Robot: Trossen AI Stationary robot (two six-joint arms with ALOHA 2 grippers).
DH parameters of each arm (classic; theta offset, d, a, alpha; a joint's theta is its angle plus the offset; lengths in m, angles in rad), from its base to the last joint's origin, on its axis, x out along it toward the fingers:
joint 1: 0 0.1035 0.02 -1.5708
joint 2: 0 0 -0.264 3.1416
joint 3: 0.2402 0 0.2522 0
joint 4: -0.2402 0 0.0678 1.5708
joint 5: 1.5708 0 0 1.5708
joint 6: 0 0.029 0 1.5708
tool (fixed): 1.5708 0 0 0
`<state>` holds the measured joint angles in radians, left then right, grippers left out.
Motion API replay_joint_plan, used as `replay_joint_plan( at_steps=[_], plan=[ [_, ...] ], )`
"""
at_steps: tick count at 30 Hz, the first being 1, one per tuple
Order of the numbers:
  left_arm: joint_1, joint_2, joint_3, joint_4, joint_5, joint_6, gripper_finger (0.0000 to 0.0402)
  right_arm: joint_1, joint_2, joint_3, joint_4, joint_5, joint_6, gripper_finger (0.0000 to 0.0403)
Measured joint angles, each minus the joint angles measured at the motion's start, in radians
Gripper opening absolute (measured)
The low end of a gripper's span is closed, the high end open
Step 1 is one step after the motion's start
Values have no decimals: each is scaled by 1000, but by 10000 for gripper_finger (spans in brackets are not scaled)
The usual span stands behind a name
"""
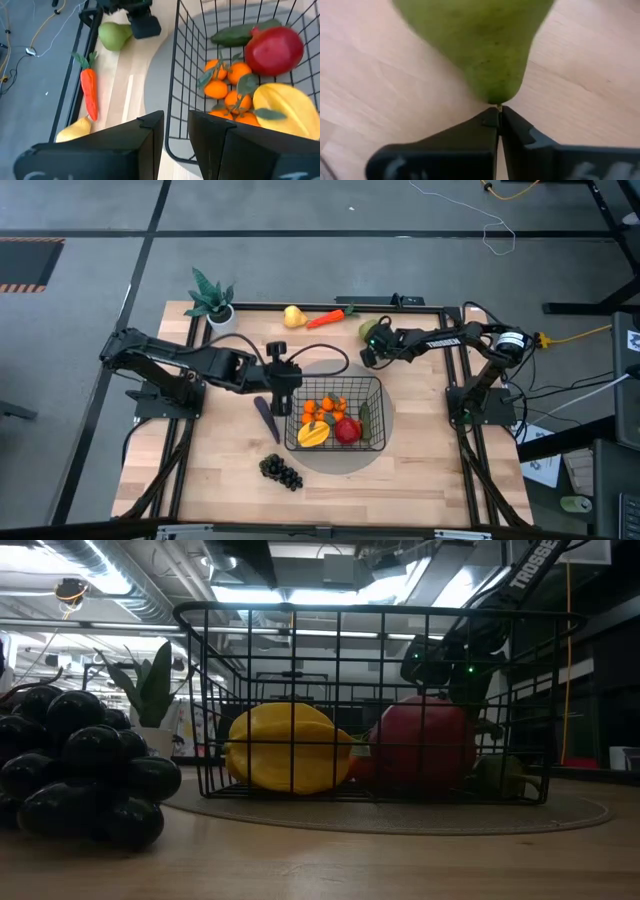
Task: Build produce basket
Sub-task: Put the green pear into the black wire basket
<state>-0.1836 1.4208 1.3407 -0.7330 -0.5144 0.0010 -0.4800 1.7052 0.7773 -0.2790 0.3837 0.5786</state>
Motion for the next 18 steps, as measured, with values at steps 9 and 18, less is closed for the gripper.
replay_joint_plan(
  at_steps=[9,18],
  plan=[
    [-1,-2,-14,39,0,5,76,27,-104,69,-110,58,-91,0],
    [-1,-3,-14,39,0,5,76,133,-339,135,-173,-10,-172,0]
  ],
)
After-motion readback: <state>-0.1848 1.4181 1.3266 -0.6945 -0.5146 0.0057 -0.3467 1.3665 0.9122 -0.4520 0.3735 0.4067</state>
